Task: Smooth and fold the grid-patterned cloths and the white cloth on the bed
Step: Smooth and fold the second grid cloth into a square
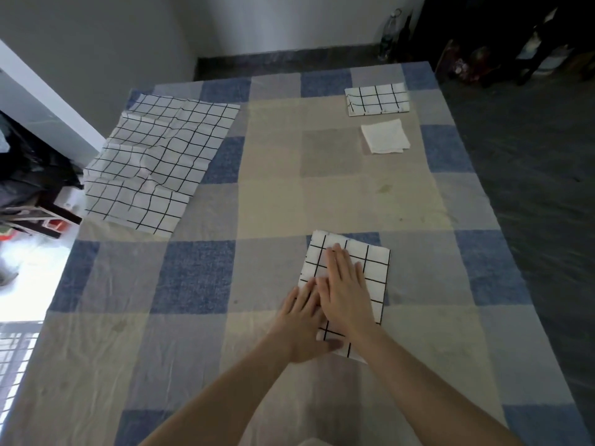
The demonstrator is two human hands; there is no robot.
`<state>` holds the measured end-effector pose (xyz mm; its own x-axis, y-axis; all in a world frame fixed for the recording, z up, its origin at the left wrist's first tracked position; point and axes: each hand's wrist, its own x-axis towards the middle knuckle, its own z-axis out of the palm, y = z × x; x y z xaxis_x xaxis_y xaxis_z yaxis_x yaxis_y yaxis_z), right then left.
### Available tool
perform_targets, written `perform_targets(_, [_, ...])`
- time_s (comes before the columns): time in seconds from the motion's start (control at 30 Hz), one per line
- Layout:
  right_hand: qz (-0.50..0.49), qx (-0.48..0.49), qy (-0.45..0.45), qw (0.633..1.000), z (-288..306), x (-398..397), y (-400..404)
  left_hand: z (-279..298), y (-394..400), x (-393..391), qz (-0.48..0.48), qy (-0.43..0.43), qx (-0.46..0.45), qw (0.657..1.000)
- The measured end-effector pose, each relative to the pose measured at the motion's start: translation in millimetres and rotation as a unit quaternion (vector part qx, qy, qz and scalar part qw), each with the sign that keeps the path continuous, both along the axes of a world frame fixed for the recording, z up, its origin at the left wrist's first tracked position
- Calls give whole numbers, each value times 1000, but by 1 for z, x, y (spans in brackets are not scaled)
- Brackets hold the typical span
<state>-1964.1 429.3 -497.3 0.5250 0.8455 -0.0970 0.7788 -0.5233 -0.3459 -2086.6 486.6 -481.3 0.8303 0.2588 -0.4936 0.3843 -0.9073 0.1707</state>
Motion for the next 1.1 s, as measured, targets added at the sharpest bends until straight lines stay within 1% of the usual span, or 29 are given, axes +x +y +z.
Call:
perform_targets(0.13, [28, -25, -41, 998, -12, 26, -20, -3, 0, -2, -2, -10, 5, 1000])
perform_targets(0.33, [-58, -70, -75, 993, -9, 61, -37, -3, 1, -2, -2, -17, -4, 1000])
perform_targets(0.47, [-60, -45, -86, 993, -2, 73, -35, -1, 1, -2, -10, -11, -3, 1000])
perform_targets(0.57, [-58, -72, -81, 992, 19, 87, -20, -1, 2, -1, -11, -8, -9, 1000])
perform_targets(0.67, [-60, -136, -40, 988, 42, 104, 0, -1, 2, -2, -5, -18, -11, 1000])
perform_targets(0.77, [-70, -178, 37, 981, 56, 118, 12, 0, 1, -2, -1, -20, -9, 1000])
perform_targets(0.93, [-70, -191, 150, 967, 62, 127, 17, 2, 2, -1, -3, -7, -10, 1000])
perform_targets(1.1, [-48, -179, 194, 963, 61, 125, 18, 0, 2, -1, 2, -18, -14, 1000])
